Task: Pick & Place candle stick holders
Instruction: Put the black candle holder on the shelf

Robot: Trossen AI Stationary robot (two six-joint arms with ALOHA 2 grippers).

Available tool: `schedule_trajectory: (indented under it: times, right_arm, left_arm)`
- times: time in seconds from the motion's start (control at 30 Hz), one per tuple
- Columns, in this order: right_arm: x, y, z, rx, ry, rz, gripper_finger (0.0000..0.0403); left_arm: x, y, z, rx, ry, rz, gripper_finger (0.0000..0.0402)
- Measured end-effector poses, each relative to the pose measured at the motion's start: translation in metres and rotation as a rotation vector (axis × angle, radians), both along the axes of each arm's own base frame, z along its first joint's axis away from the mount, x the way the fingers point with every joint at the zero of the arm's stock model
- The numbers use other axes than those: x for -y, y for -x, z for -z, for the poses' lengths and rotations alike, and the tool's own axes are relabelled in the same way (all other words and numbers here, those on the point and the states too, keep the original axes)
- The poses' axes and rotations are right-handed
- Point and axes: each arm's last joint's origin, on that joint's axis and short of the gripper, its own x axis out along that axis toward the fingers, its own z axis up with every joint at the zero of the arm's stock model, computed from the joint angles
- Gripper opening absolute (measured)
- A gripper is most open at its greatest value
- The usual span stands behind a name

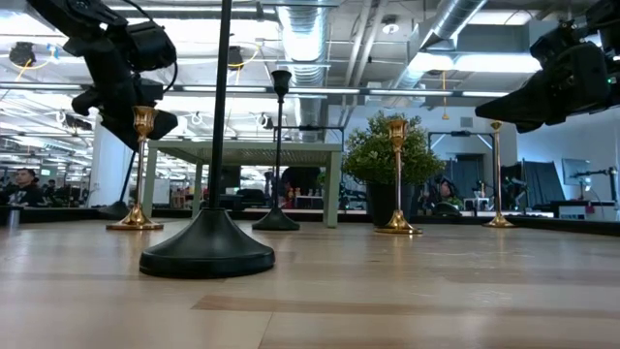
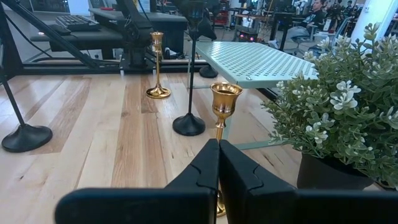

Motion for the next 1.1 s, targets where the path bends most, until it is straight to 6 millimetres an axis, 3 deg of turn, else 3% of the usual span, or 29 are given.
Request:
schedule_trajectory:
  times: [0.17, 0.5, 0.63, 0.83, 1.1]
  right_arm:
    - [0.000, 0.000, 0.000, 0.000, 0.000, 0.000, 0.0000]
    - [0.000, 0.000, 0.000, 0.003, -0.001, 0.000, 0.0000]
    - [0.000, 0.000, 0.000, 0.003, -0.001, 0.000, 0.0000]
    - [0.000, 0.000, -0.001, 0.006, -0.001, 0.000, 0.0000]
    - [0.000, 0.000, -0.001, 0.006, -0.001, 0.001, 0.0000]
  left_arm:
    - [0.008, 0.011, -0.007, -0.024, -0.052, -0.014, 0.0013]
    - [0.030, 0.029, -0.030, 0.173, -0.124, 0.119, 0.0013]
    - [0.036, 0.036, -0.049, 0.155, -0.135, 0.099, 0.0013]
    - [0.043, 0.043, -0.095, 0.180, -0.148, 0.111, 0.0013]
    - [0.030, 0.026, -0.149, 0.182, -0.121, 0.205, 0.0013]
